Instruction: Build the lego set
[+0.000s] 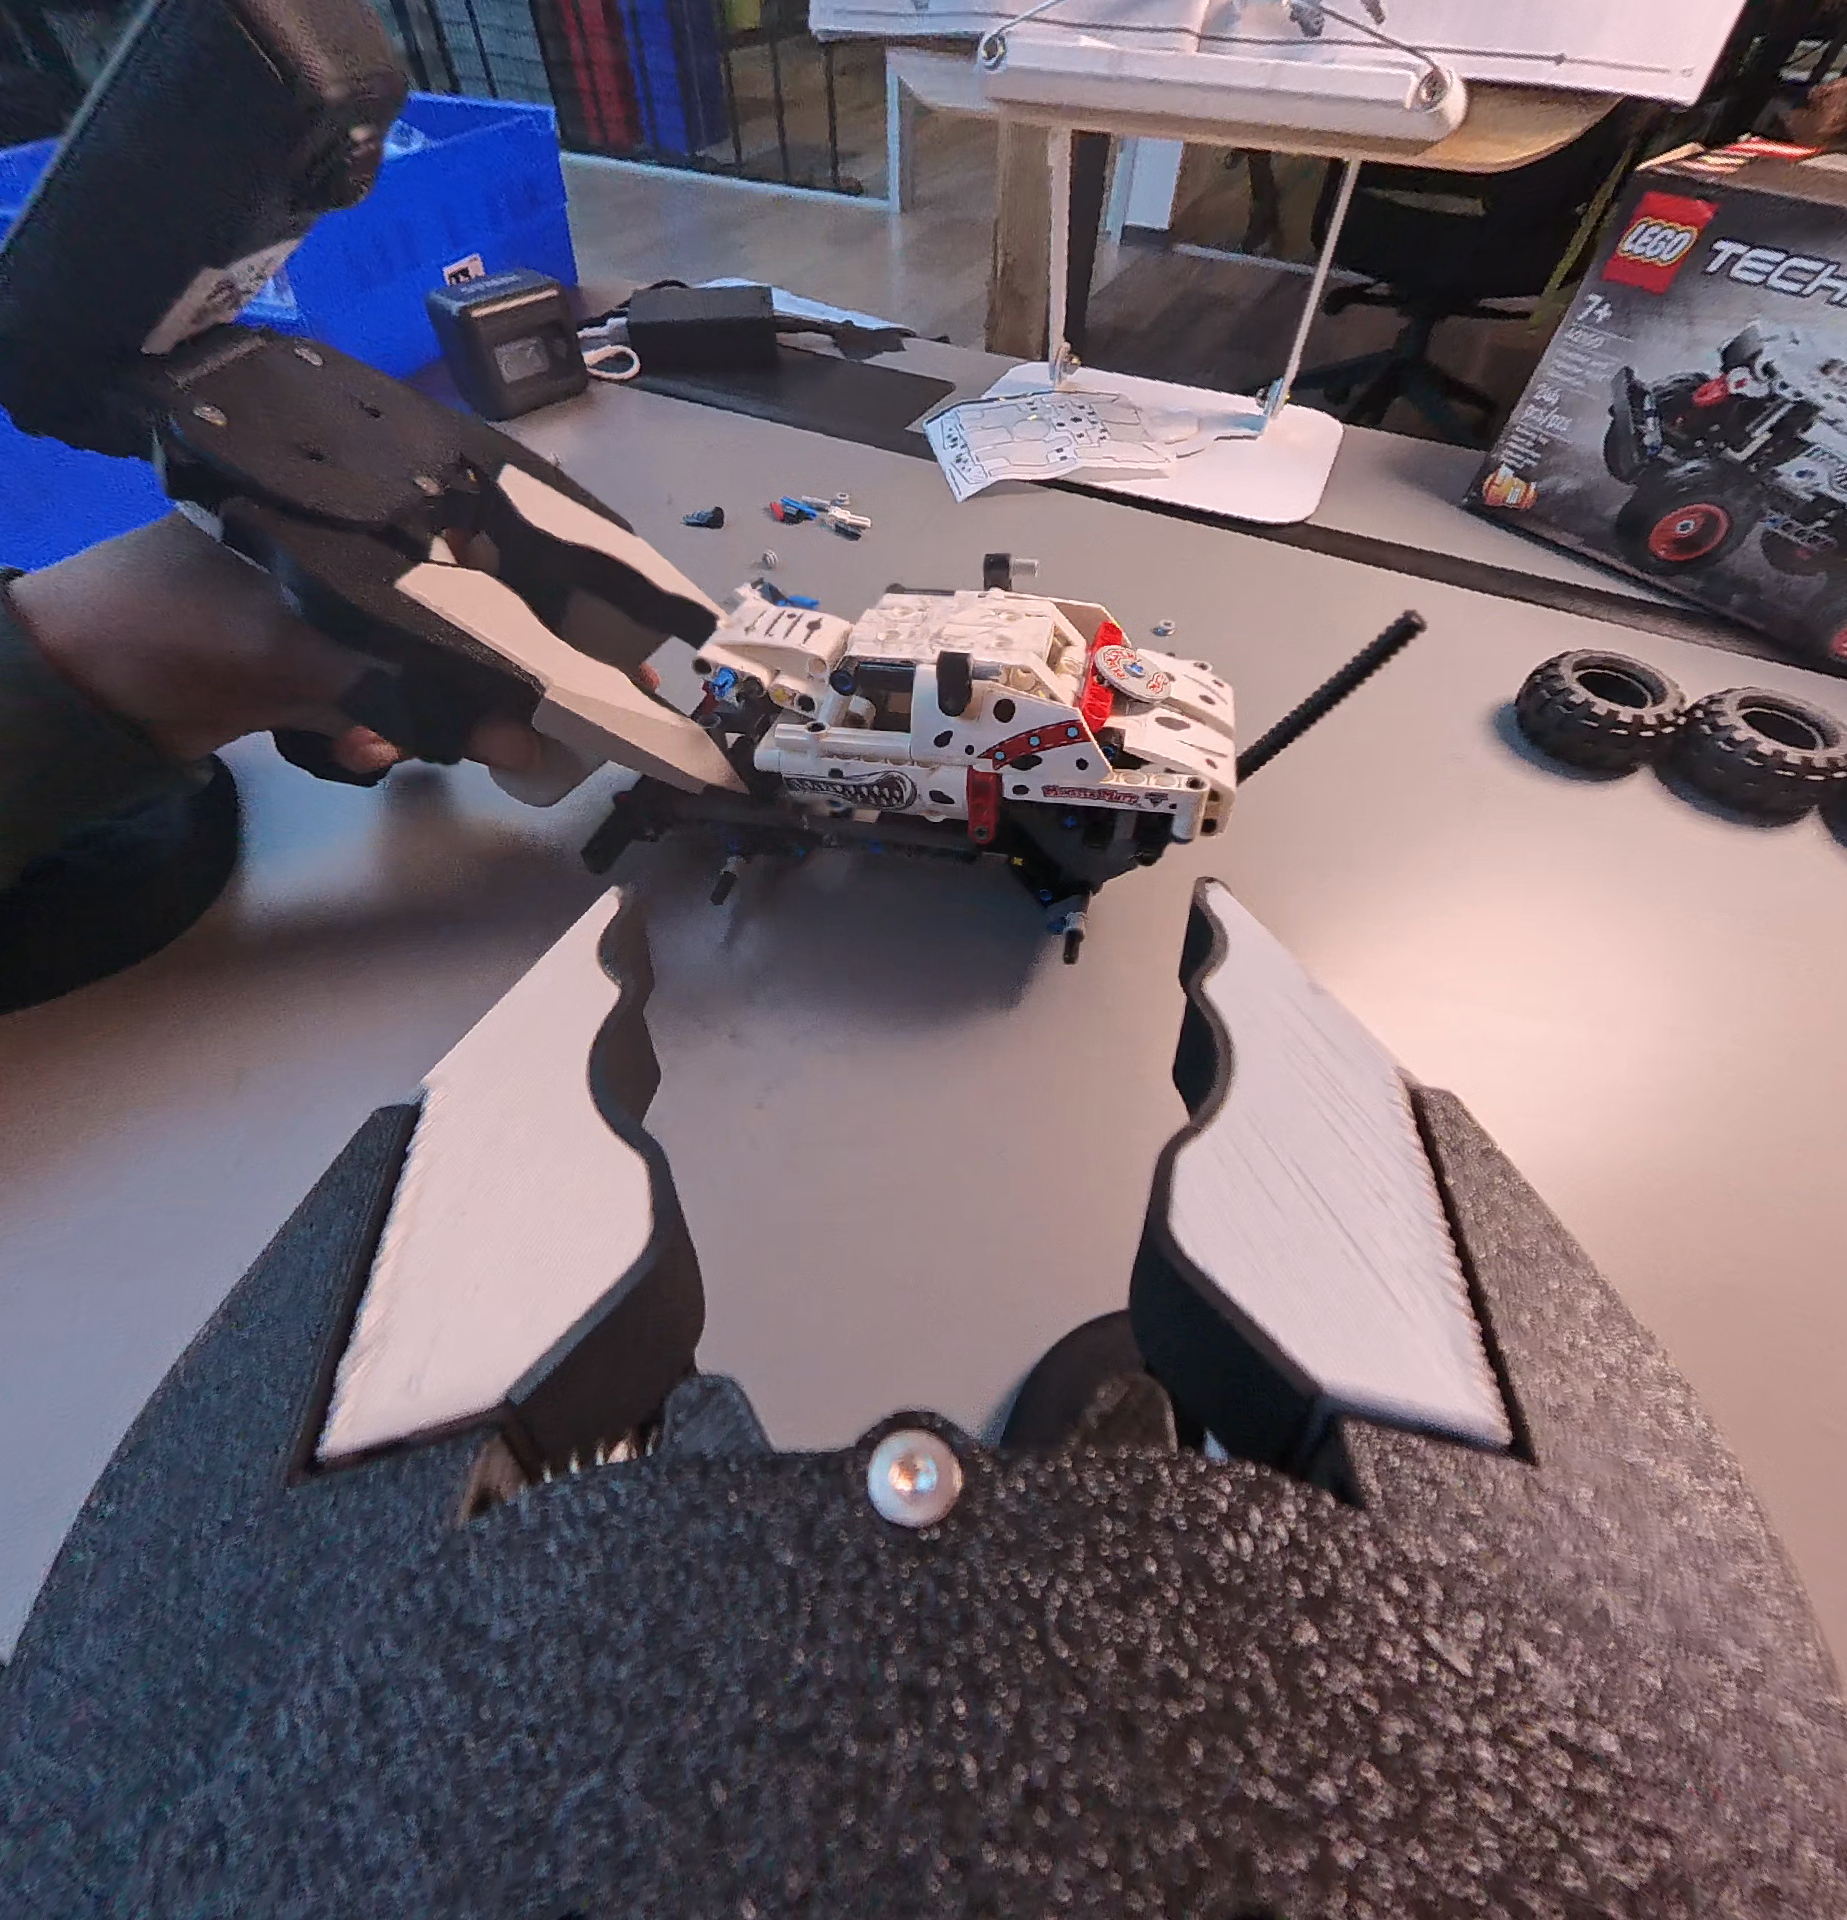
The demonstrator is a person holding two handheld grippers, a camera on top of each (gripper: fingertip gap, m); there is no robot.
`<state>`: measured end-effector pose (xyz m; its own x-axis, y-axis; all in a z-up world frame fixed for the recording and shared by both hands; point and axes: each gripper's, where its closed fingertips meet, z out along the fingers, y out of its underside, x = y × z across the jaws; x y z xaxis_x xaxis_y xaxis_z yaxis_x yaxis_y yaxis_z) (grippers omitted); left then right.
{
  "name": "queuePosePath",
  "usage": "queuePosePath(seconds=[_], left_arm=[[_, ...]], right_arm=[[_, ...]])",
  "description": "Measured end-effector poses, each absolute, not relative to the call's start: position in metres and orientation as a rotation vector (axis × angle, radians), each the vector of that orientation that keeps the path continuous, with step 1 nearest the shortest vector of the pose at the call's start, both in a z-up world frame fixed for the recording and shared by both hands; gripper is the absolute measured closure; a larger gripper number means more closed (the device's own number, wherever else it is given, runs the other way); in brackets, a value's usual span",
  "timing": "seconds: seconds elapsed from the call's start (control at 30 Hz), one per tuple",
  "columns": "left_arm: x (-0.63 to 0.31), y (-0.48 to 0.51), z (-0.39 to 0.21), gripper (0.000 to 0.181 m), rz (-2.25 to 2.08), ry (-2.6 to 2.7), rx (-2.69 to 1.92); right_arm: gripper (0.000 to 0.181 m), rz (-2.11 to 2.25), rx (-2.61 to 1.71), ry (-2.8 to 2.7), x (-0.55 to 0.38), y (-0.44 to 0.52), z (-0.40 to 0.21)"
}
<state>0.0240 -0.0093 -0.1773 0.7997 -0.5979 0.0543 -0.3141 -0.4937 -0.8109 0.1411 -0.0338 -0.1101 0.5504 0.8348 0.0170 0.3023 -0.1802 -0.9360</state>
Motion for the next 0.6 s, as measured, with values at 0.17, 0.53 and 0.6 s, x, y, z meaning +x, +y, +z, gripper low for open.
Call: queuePosePath(seconds=[0.17,0.53,0.6], left_arm=[[0.017,-0.016,-0.147,0.109,-0.564,0.563,-1.998],[-0.084,-0.028,-0.068,0.109,-0.216,0.231,-1.541],[-0.094,-0.036,-0.052,0.126,-0.149,0.203,-1.448]], right_arm=[[0.079,0.588,-1.697,-1.074,0.126,-0.027,-0.112],[0.069,0.198,-1.312,-1.895,0.057,0.022,-0.135],[0.065,0.104,-1.294,-2.053,0.053,0.03,-0.157]])
